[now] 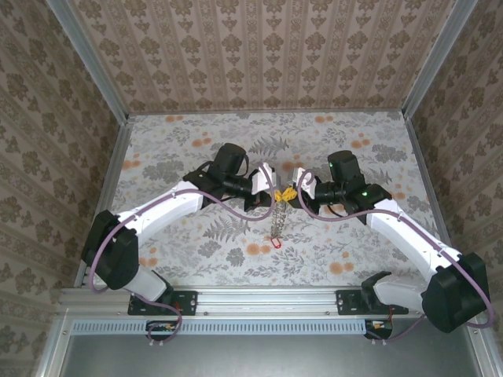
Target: Put the keys on the keyring
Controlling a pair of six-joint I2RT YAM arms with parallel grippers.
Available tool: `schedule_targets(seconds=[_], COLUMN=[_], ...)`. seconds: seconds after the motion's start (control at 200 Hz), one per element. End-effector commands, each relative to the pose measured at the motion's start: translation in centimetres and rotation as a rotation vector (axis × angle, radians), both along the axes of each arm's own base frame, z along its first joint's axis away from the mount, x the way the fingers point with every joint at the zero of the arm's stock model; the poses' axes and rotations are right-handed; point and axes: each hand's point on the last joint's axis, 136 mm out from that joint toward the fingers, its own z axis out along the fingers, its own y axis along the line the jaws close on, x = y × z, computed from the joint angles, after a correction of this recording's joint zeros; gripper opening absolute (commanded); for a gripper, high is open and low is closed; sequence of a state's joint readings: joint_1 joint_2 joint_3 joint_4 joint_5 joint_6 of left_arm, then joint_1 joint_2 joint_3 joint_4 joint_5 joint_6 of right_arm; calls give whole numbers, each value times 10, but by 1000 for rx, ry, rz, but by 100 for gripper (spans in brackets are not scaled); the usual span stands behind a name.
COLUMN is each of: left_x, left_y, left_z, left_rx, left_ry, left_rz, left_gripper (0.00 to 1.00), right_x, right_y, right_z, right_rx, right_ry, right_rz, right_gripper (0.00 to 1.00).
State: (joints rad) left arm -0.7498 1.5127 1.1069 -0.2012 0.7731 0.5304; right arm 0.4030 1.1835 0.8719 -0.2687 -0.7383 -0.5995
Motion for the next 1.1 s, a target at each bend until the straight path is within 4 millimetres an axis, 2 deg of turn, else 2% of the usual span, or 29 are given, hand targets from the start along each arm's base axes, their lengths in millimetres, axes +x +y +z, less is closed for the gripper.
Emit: schedule_targets(seconds=[0.0, 0.265, 0.43, 0.54, 0.84, 0.955, 1.095], left_x=[1, -7, -15, -15, -13, -13, -13], left_y=[-5, -2, -3, -2, -1, 0, 1], left_z=[10, 28, 31, 32, 30, 28, 28], left_rx=[-20, -142, -173, -174, -158, -149, -146], left_ry=[-25, 4, 29, 31, 22, 17, 12], left_rz=[-13, -47, -92, -92, -76, -70, -67], left_gripper=[0, 0, 0, 0, 0, 0, 0], right_x=[-8, -3, -4, -2, -4, -7, -5], right_y=[4, -6, -4, -5, -7, -7, -9], right_z=[12, -12, -14, -9, 5, 8, 7], right_rx=[33, 44, 80, 93, 107, 105, 85], right_ry=[-44, -8, 22, 0, -41, -45, -40], right_rz=[42, -23, -17, -25, -23, -17, -22], right_gripper=[6, 15, 17, 14, 19, 17, 6])
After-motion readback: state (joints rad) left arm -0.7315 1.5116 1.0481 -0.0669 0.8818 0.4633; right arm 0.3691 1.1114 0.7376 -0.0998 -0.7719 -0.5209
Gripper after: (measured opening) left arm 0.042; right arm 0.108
